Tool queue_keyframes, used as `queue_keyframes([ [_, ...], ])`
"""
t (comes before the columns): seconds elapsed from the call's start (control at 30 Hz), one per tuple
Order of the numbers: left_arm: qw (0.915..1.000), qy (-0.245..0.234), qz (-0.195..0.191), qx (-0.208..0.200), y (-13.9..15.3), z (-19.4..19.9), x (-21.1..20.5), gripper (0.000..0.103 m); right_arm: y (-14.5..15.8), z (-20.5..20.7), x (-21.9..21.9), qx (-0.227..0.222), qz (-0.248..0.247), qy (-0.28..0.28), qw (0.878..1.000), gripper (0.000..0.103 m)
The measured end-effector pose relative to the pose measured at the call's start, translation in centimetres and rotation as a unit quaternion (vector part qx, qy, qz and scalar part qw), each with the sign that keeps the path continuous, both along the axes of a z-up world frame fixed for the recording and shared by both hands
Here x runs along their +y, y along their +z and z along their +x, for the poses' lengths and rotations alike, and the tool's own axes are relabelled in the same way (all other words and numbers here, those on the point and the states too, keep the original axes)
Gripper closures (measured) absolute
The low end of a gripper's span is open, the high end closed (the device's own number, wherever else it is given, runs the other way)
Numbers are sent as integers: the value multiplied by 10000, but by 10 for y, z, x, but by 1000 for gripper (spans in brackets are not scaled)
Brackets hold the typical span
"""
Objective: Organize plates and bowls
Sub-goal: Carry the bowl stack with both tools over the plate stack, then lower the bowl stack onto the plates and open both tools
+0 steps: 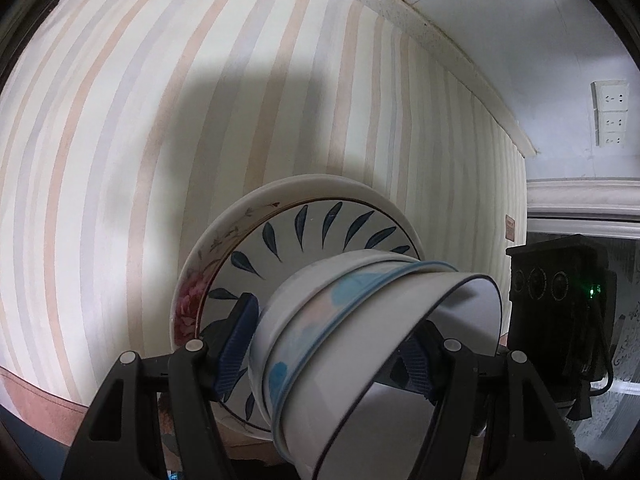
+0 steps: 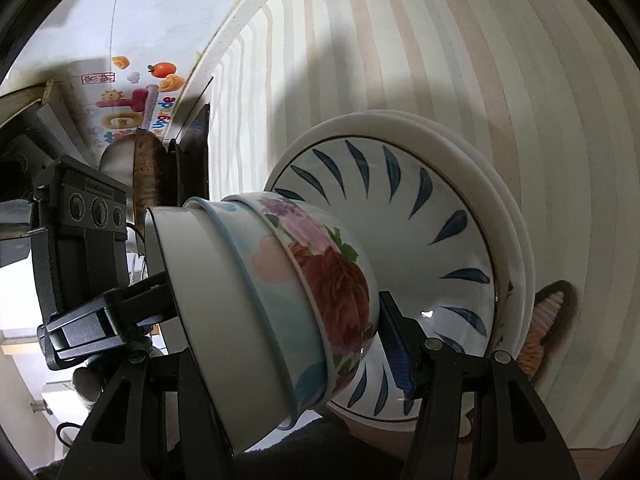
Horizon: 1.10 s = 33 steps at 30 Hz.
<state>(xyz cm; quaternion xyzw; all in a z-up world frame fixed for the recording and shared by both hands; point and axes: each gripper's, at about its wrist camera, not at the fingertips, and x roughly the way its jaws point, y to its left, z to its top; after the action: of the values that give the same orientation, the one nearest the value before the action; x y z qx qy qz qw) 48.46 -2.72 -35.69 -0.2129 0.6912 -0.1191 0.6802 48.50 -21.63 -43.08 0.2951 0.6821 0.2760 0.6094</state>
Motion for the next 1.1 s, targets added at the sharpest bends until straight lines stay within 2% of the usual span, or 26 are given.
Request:
queue_keyframes([
  [0.57,9999,-35,142,87,-11,4,-12,38,-8,3,-4,130,-169,9,9998,44],
  [1.1,9997,-13,255,-57,-2,-3,-7,38,-1,-1,1,121,-405,-48,9991,42],
])
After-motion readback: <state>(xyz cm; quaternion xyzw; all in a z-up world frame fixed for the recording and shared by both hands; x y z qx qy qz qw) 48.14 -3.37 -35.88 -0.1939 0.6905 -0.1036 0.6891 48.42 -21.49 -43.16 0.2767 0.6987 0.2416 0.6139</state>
